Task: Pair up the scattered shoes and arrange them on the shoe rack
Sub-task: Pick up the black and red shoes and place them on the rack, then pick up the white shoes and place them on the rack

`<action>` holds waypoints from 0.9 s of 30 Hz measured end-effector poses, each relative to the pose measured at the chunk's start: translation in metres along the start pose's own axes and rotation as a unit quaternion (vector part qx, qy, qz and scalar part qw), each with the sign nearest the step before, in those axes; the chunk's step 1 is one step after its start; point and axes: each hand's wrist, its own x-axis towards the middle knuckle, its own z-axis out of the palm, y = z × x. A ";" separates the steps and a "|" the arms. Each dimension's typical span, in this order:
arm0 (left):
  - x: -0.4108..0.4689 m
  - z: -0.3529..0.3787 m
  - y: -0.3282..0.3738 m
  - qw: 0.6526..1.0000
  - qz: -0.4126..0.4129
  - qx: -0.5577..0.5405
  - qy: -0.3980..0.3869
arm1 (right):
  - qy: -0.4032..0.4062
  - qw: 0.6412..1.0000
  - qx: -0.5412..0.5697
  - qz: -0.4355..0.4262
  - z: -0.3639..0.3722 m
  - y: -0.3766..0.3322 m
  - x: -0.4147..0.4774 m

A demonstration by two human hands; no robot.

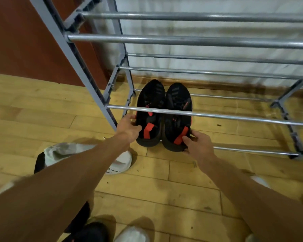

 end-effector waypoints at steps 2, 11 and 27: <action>-0.008 -0.001 0.003 0.999 0.018 0.031 -0.017 | -0.017 1.000 -0.016 0.009 0.000 -0.001 -0.001; -0.094 -0.033 -0.004 0.999 0.026 0.016 -0.016 | -0.097 0.916 -0.373 -0.109 -0.010 -0.012 -0.080; -0.212 -0.092 -0.030 0.822 0.067 0.455 -0.337 | -0.186 0.901 -0.391 0.011 0.069 0.084 -0.213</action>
